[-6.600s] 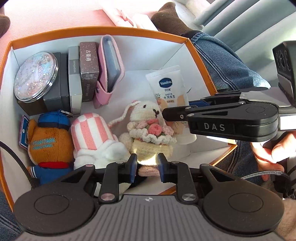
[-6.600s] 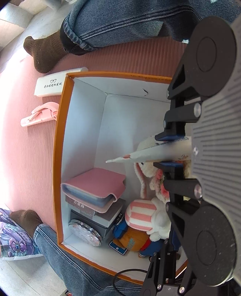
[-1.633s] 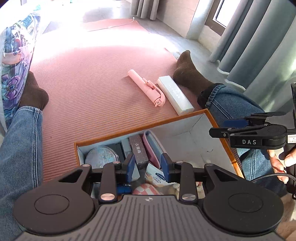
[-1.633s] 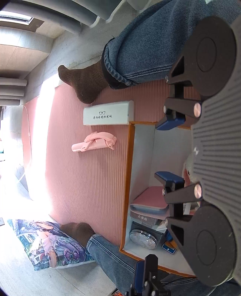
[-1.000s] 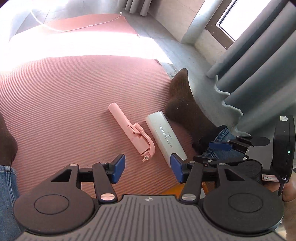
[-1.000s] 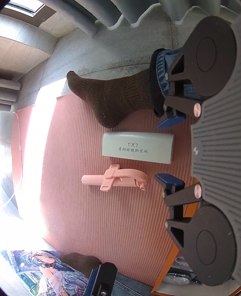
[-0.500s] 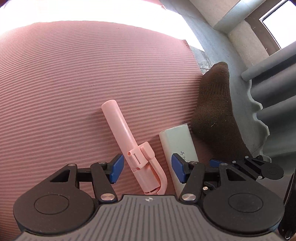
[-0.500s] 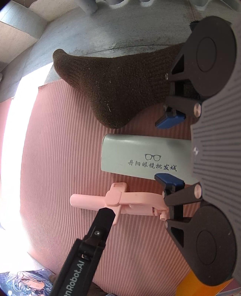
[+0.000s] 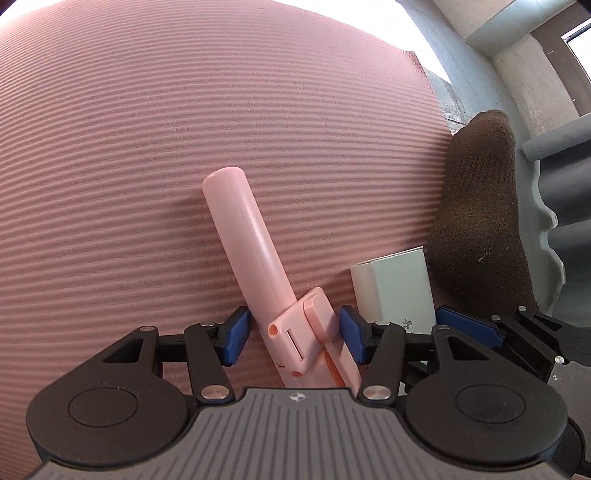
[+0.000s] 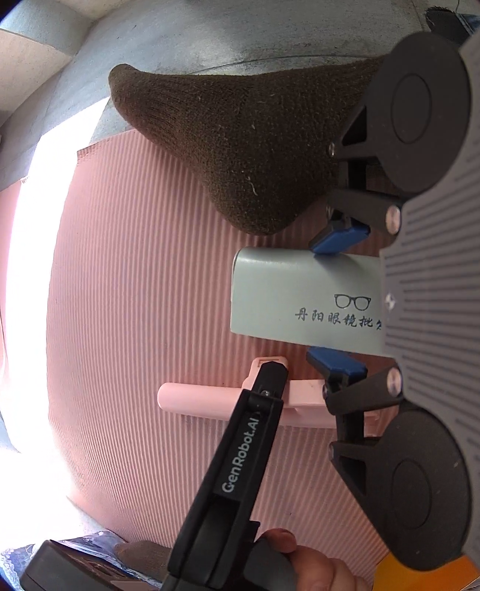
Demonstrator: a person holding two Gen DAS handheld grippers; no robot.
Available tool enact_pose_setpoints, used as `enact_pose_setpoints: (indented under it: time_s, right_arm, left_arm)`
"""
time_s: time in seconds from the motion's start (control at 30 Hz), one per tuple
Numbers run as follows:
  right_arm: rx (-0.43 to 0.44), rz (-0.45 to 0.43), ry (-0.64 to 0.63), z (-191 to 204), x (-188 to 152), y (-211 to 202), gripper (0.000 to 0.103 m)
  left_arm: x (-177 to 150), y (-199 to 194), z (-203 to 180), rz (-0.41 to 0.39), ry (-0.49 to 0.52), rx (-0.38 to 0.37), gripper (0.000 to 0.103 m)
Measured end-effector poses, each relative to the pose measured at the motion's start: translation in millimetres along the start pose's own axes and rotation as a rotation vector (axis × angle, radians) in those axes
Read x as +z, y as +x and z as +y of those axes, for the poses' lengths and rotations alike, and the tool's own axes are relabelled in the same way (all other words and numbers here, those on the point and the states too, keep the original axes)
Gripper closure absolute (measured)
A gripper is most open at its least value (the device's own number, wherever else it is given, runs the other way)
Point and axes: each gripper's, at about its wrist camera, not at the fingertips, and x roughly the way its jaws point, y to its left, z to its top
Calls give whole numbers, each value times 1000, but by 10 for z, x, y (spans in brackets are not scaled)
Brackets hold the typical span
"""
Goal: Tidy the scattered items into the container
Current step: 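Grasp the pink selfie stick with left tool while right tool grasps the green glasses case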
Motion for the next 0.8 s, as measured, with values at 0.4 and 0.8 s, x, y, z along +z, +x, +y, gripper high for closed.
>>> enact_pose_setpoints:
  time_s: [0.4, 0.8]
  right_arm:
    - [-48, 9, -42, 93, -69, 173, 39]
    - [-21, -11, -38, 135, -123, 3, 40]
  left_arm:
    - [30, 8, -57, 11, 11, 49, 46]
    - [-123, -195, 74, -21, 51, 58, 51]
